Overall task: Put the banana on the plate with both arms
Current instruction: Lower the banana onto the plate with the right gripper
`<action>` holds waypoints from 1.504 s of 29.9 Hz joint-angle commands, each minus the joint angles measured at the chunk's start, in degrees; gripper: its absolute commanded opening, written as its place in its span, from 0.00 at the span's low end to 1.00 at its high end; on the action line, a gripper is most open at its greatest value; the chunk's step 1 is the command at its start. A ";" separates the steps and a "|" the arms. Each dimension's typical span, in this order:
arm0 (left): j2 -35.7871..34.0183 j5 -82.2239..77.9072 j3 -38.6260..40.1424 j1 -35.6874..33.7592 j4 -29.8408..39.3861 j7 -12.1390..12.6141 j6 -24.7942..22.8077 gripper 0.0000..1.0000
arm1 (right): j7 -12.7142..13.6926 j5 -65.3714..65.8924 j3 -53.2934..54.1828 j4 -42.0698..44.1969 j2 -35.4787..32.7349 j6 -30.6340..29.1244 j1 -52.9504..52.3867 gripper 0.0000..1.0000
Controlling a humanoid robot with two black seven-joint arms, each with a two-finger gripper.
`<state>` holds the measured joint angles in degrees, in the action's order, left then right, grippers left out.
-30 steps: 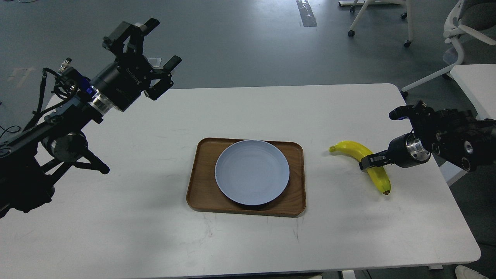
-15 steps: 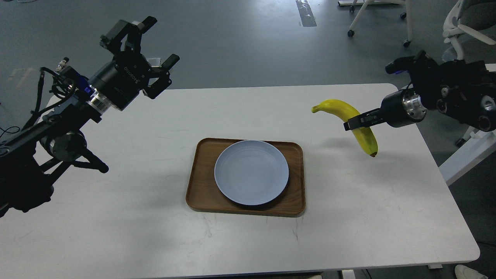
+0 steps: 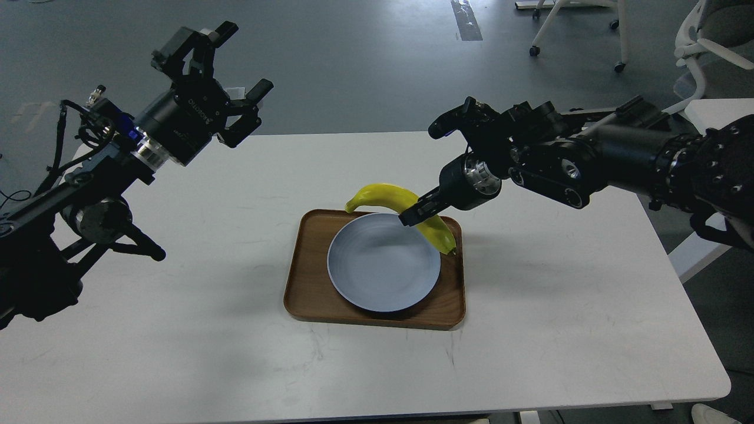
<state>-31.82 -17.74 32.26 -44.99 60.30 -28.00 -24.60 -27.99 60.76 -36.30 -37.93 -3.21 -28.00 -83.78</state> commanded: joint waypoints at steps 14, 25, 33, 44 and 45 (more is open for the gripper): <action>-0.08 -0.02 0.34 0.08 -0.01 0.00 -0.01 0.98 | -0.01 -0.63 -1.40 2.34 3.21 0.00 4.15 0.09; 0.09 0.07 0.34 0.08 -0.01 0.00 -0.01 0.98 | -0.01 -3.63 -1.32 3.48 3.21 0.00 4.94 0.14; 0.00 -0.02 0.34 0.08 -0.01 0.00 -0.10 0.98 | -0.01 -5.38 -0.88 4.10 3.21 0.00 6.35 0.41; -0.17 -0.02 0.34 0.43 -0.01 0.00 -0.10 0.98 | -0.01 -7.41 -0.18 4.10 3.21 0.00 6.35 0.96; -0.26 -0.02 0.34 0.43 -0.01 0.00 -0.10 0.98 | -0.01 -7.41 0.17 4.10 3.21 0.00 6.35 0.98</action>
<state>-31.98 -17.75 32.61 -44.63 60.29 -28.00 -24.69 -28.00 53.36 -36.75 -33.91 0.00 -28.00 -77.35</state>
